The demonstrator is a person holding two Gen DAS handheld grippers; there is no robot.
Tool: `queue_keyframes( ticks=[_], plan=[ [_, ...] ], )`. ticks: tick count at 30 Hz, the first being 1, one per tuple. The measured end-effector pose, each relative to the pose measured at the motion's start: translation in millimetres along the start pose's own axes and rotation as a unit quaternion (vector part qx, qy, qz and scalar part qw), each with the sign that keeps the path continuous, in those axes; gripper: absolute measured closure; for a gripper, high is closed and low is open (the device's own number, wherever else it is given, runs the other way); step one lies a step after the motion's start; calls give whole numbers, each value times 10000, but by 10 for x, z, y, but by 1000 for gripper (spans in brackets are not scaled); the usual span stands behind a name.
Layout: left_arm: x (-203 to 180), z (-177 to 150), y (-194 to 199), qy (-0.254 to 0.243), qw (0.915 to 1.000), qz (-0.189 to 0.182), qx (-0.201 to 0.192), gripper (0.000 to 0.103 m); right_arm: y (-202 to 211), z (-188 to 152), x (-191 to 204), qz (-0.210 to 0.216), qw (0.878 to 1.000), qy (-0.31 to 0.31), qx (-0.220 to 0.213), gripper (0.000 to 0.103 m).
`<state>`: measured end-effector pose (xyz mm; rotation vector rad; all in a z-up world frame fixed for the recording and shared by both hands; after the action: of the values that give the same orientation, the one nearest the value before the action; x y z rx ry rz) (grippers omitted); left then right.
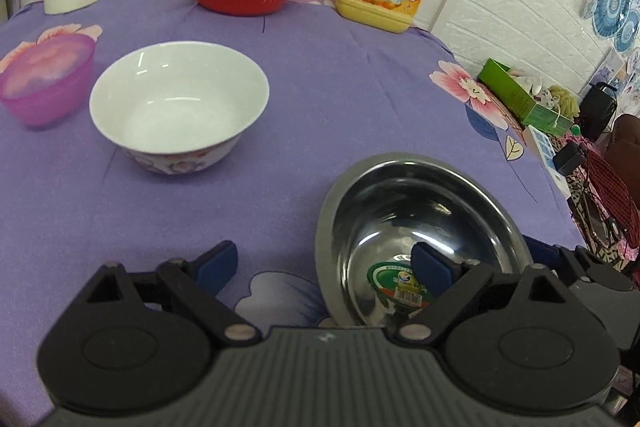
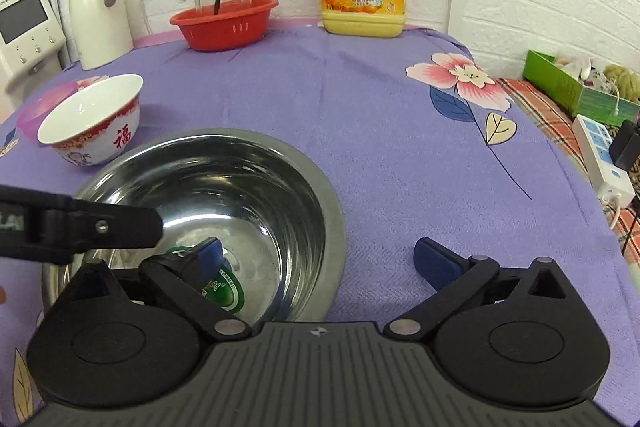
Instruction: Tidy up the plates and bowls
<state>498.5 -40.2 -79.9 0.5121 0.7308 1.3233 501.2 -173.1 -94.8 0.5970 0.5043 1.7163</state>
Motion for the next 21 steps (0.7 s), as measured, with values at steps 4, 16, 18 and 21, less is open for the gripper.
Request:
queue_keyframes(
  ticks=[4, 16, 18, 21],
  plan=[
    [-39, 1, -27, -154, 9998, 113, -37, 11, 19, -11, -3, -11, 10000, 13, -81, 0],
    [-231, -29, -17, -786, 9969, -6, -71, 58, 129, -63, 131, 194, 9995, 217, 91, 0],
    [-269, -92, 65, -628, 9975, -333, 52, 63, 220, -101, 211, 388, 9988, 239, 160, 0],
    [-269, -209, 260, -787, 9964, -308, 79, 62, 417, -204, 368, 632, 9976, 190, 232, 2]
  ],
)
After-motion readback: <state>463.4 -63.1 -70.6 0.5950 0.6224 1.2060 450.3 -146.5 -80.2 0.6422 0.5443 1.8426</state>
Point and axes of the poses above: each gripper's, at about its wrist camera, not at the fingertips, and y roughly against the way its jaws point, x to its left, z to its top, the point moved 10 cm from there along -y, roughly the way its jaws point, and after that the axes turned 7 degrees about -y, right-handed, at the moved point
